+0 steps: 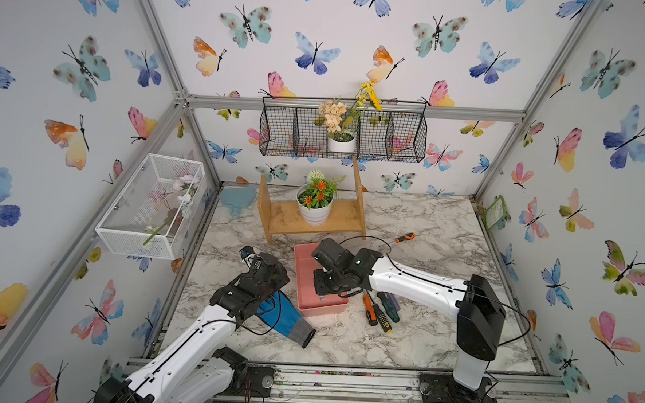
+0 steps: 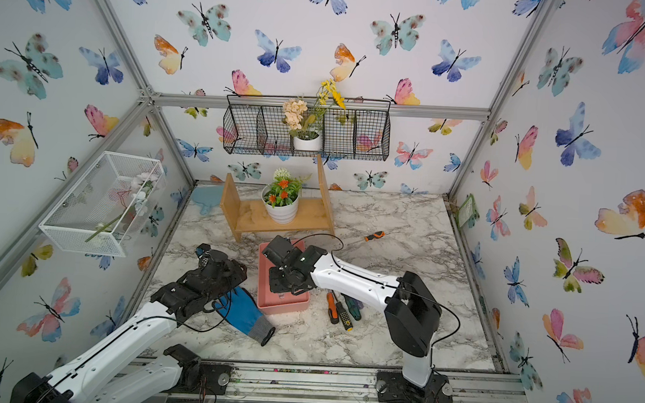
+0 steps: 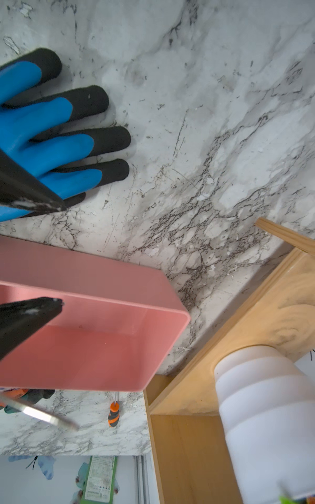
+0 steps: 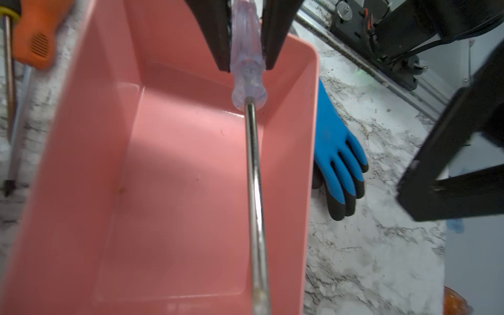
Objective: Put the screwdriver on the desktop into the storage box
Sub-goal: Place the screwdriver in the storage box.
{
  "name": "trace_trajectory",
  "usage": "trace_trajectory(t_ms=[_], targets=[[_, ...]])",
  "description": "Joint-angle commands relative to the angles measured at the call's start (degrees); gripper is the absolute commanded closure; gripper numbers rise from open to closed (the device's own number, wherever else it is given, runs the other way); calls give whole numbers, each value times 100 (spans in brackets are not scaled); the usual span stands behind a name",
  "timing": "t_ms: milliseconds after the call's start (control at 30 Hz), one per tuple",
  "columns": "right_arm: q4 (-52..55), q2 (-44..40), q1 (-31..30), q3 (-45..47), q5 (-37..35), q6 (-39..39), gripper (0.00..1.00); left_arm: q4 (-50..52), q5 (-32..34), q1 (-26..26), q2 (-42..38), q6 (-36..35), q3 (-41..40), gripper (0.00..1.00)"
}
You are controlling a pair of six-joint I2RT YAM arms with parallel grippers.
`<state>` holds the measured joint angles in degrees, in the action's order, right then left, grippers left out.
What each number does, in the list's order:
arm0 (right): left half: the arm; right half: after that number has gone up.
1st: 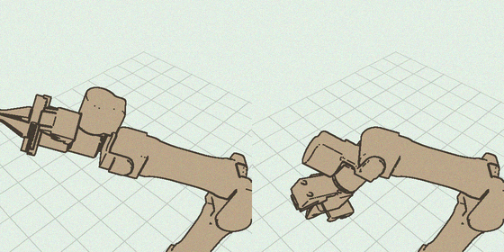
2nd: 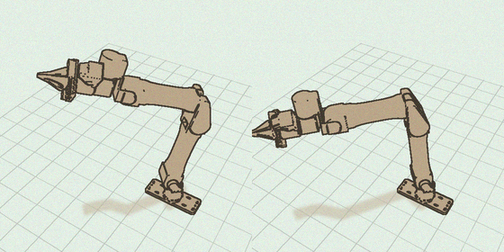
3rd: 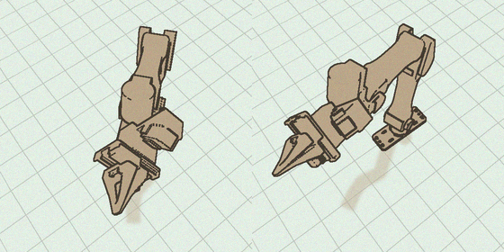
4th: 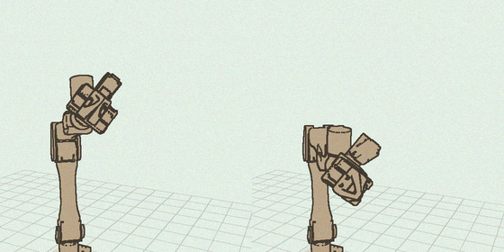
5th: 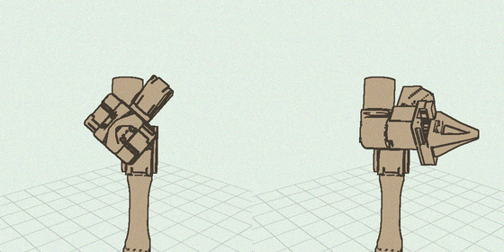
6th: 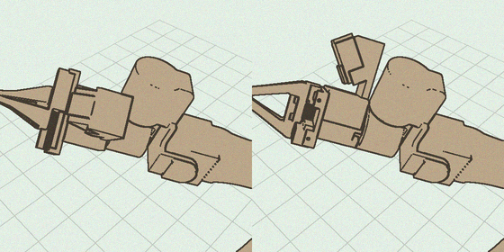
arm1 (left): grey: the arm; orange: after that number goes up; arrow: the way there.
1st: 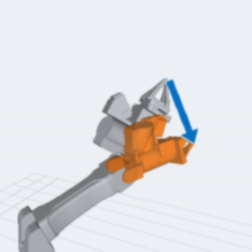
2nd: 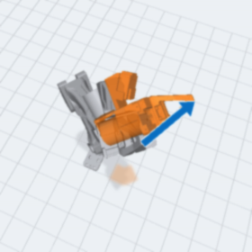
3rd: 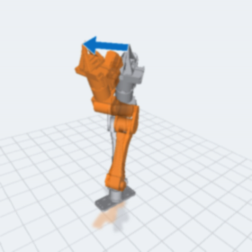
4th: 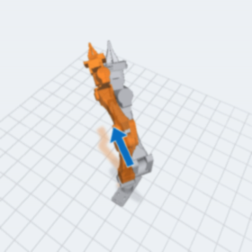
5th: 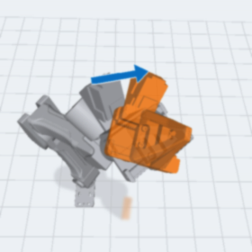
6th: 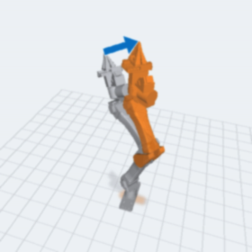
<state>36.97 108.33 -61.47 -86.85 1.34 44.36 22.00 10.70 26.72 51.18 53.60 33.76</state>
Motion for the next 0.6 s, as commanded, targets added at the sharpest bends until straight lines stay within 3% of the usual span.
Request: trace_trajectory(t_ms=[0,300,467,567], targets=[[-48,330,12,-265,60,-273,96,204,244,-15,-34,-135,76,44],[-87,1201,12,-687,94,-241,90,11,-46,-11,112,-185,-77,44],[-285,1324,12,-649,223,-251,66,49,9,-23,116,-65,-172,41],[-426,1335,12,-600,270,-248,57,-2,-43,-29,95,-17,-241,41]])
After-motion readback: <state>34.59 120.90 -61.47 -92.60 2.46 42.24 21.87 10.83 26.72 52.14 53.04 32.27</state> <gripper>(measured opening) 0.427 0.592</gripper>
